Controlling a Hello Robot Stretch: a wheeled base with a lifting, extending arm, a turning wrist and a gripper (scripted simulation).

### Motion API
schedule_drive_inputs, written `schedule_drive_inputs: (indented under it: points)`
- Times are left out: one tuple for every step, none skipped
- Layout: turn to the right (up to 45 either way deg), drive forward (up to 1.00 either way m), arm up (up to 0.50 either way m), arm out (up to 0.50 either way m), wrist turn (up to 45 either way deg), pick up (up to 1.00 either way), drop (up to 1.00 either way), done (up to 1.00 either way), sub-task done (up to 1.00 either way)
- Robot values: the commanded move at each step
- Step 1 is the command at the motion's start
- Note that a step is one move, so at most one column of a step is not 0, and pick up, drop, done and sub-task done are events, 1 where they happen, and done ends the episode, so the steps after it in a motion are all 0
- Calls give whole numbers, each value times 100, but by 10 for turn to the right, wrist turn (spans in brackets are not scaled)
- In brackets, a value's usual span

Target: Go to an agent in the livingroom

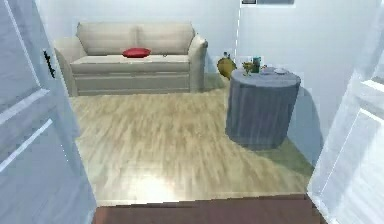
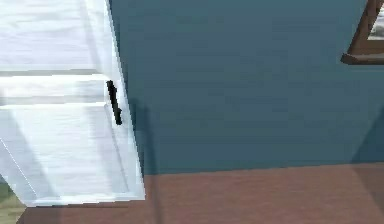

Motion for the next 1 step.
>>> schedule_drive_inputs:
  points:
    - [0, 100, 0, 0, 0, 0, 0, 0, 0]
